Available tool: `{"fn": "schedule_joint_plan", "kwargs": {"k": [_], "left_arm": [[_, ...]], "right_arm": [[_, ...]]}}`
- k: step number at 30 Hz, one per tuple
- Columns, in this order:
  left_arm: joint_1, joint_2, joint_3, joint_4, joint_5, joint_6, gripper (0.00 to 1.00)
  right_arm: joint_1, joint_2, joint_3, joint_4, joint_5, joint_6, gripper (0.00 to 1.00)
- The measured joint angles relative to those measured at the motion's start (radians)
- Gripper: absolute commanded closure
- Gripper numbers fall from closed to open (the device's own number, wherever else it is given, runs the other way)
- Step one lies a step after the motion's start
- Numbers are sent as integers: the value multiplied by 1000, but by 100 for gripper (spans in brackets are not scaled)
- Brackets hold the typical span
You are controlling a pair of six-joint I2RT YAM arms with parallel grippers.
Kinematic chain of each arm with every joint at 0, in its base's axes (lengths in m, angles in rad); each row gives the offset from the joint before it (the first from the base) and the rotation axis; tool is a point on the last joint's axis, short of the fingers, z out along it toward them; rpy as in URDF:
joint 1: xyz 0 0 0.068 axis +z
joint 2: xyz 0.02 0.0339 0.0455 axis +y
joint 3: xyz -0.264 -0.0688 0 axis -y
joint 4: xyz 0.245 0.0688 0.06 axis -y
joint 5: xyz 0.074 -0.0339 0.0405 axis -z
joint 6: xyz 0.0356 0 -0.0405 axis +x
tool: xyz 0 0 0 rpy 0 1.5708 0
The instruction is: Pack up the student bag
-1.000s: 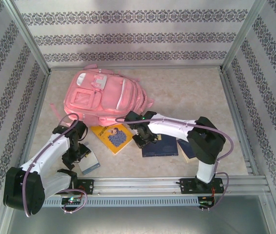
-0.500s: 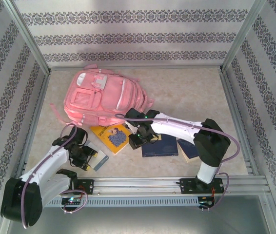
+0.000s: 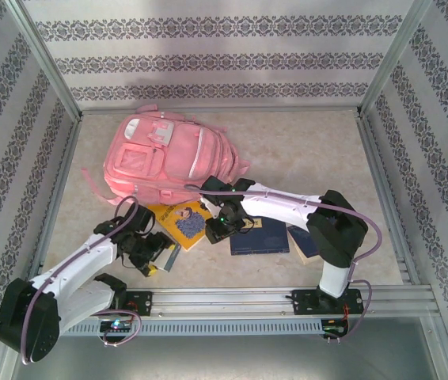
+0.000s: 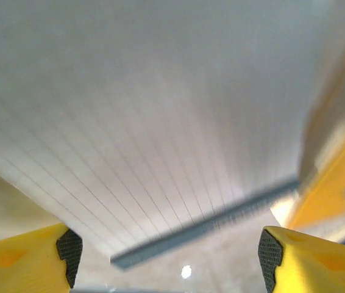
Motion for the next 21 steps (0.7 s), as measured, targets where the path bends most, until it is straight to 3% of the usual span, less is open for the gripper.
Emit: {"fn": "schedule_joint_plan", "kwargs": {"k": [8, 14, 21], "left_arm": [[14, 80, 376, -187, -55, 402, 20], [112, 292, 433, -237, -184, 542, 20], [235, 382, 449, -186, -303, 622, 20]], "right_arm": [[-6, 0, 0, 2, -26, 3, 62], [-3, 0, -1, 15, -64, 4, 61], [49, 0, -29, 56, -139, 3, 65]]}}
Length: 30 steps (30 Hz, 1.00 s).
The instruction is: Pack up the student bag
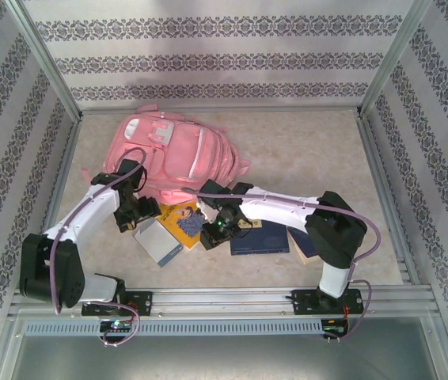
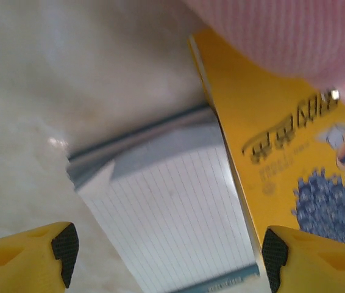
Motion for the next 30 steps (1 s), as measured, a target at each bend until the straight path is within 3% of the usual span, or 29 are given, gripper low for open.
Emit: {"fn": "schedule_joint_plan", "kwargs": {"k": [11, 23, 26, 30], "left_arm": [[27, 209, 23, 183, 6, 77, 22], [28, 190, -90, 309, 97, 72, 22], [28, 141, -140, 333, 110, 71, 21], [28, 48, -219, 327, 142, 45, 21]], "right_arm": [[63, 75, 0, 85, -106, 24, 74], [61, 114, 24, 124, -157, 34, 74], [57, 114, 26, 124, -156, 34, 72], [47, 114, 26, 124, -156, 50, 60]]}}
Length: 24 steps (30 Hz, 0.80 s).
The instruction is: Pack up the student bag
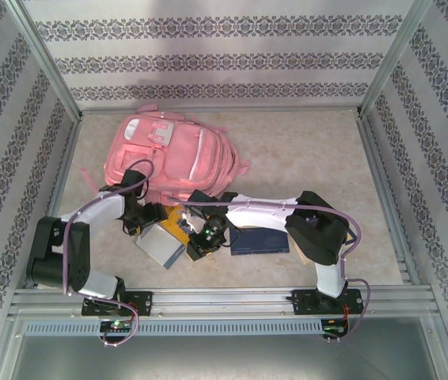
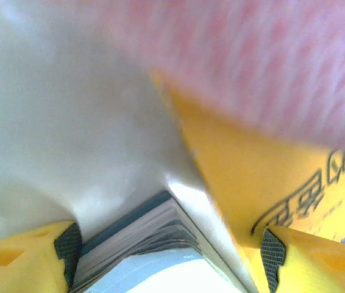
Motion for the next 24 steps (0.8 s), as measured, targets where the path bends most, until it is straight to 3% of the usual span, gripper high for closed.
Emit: {"fn": "schedule_joint_plan", "kwargs": {"k": [6, 11, 24], "left_arm": [[0, -134, -106, -11, 69, -96, 21], [0, -264, -205, 0, 114, -197, 21], [-20, -492, -354, 79, 103, -375, 25]], "right_arm": [[-34, -4, -34, 52, -27, 53, 45], [-92, -20, -150, 150, -92, 137, 39], [-140, -66, -330, 419, -296, 297, 49]]}}
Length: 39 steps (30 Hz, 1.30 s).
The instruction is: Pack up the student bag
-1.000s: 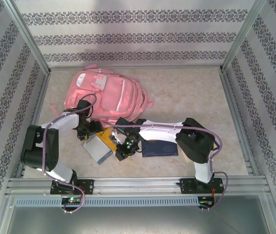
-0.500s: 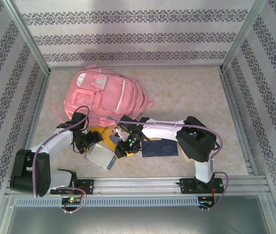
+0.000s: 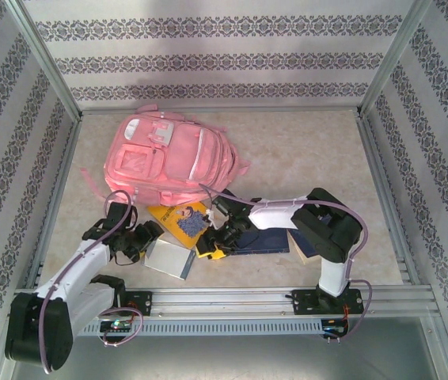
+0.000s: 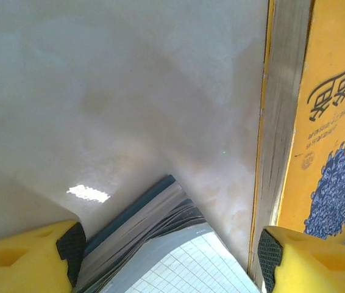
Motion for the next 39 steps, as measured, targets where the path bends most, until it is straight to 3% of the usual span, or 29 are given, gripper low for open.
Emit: {"fn": "schedule_joint_plan", "kwargs": {"k": [23, 34, 39], "left_arm": [[-182, -19, -8, 11, -24, -76, 31], [-263, 63, 32, 14, -12, -122, 29], [-277, 126, 69, 5, -16, -131, 27]], "right_arm": [[17, 58, 75, -21, -77, 87, 39], [-85, 45, 90, -62, -53, 125, 39], [-130, 45, 163, -113, 8, 68, 39]]}}
